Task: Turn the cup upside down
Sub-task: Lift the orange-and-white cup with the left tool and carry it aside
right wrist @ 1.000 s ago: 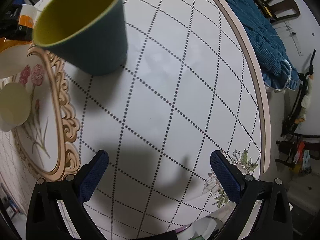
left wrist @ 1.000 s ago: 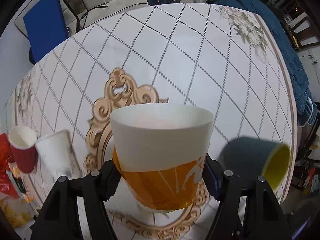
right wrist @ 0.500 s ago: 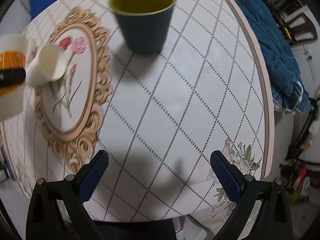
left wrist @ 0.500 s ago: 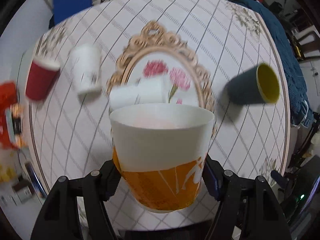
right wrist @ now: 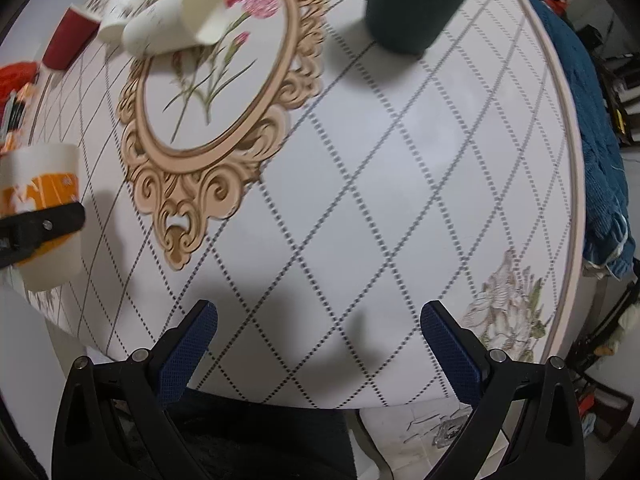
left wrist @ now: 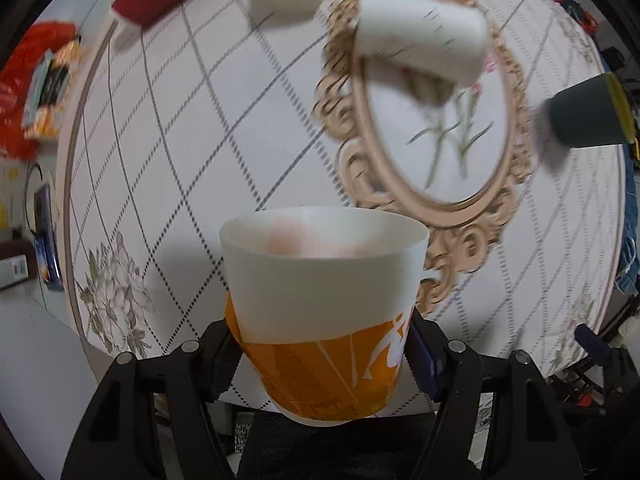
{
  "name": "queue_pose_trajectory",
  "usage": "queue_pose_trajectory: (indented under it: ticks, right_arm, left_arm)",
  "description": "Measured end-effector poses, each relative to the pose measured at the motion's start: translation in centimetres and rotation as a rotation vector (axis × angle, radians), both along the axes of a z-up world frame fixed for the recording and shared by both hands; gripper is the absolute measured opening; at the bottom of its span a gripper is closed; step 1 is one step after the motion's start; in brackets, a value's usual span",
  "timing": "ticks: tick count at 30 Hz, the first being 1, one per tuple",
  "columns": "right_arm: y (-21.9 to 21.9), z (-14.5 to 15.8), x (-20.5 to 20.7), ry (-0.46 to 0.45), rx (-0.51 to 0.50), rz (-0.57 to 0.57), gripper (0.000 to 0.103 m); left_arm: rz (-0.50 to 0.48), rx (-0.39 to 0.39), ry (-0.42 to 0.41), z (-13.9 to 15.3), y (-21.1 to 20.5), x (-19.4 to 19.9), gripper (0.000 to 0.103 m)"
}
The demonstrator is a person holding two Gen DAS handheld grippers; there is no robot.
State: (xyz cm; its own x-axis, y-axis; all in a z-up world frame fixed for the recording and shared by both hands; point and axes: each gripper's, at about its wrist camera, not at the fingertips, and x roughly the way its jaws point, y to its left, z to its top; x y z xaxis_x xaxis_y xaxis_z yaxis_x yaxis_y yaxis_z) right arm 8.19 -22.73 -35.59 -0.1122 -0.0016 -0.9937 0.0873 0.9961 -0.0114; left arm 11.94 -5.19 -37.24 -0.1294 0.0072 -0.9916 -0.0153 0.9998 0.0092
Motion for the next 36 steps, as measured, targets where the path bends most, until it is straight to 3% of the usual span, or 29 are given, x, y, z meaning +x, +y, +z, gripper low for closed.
queue_pose_trajectory:
  ticks: [10,21,30,32,36]
  right_arm:
    - [1.9,-1.6,-0.6,0.019,-0.031,0.011,0.103]
    - [0.8,-3.6,-0.4,0.048,-0.061,-0.037,0.103]
    - [-0.1,-4.9,0.9,0.052,-0.057,-0.05,0.103]
    - [0.7,-4.7,0.9,0.05,-0.056,-0.052,0.103]
    - [1.3,-4.5,1.1,0.048,-0.055,-0.056,0.103]
  left_arm:
    - [0.003,0.018,0.044,-3.8,1.6,-0.1,0.068]
    - [-0.051,0.027,0.05,-4.9,0.8,1.7,0.069]
    - [-0.033,0.0,0.057,-4.6,0.5,3.6,0.07]
    - [-0.028,-0.004,0.068,-4.5,1.1,4.2,0.08]
    - [-0.019,-0.01,0.067,-4.2,2.2,4.2,0.082]
